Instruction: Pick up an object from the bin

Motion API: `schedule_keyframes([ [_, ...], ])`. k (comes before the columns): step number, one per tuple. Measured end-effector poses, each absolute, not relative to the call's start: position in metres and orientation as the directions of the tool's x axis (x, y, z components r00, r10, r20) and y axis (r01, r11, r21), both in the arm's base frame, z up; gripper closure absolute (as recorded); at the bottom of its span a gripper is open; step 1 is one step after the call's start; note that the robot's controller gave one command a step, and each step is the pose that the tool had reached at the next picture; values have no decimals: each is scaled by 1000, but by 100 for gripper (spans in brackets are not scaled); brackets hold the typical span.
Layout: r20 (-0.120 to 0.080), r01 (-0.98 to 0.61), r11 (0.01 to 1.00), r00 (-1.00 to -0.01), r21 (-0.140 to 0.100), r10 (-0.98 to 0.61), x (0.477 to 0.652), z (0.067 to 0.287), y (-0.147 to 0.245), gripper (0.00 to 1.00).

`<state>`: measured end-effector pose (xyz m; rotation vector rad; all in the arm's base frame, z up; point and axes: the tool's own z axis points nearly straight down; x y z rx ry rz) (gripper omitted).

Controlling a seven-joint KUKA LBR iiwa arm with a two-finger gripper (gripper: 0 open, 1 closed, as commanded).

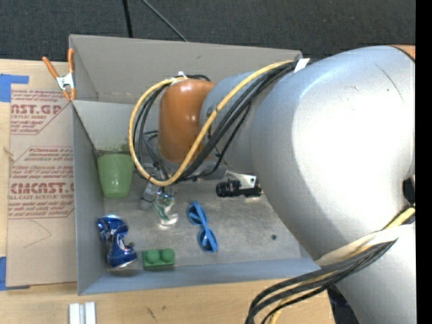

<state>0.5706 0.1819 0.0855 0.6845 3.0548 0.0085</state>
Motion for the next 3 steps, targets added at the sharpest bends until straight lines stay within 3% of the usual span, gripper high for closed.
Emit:
schedule_keyframes([
  [1,-2,426,905,-905,1,426,568,80,181,0],
  [2,-4,565,825,-825,3,565,572,147,172,0],
  [3,-3,247,969,-969,2,247,529,70,206,0],
])
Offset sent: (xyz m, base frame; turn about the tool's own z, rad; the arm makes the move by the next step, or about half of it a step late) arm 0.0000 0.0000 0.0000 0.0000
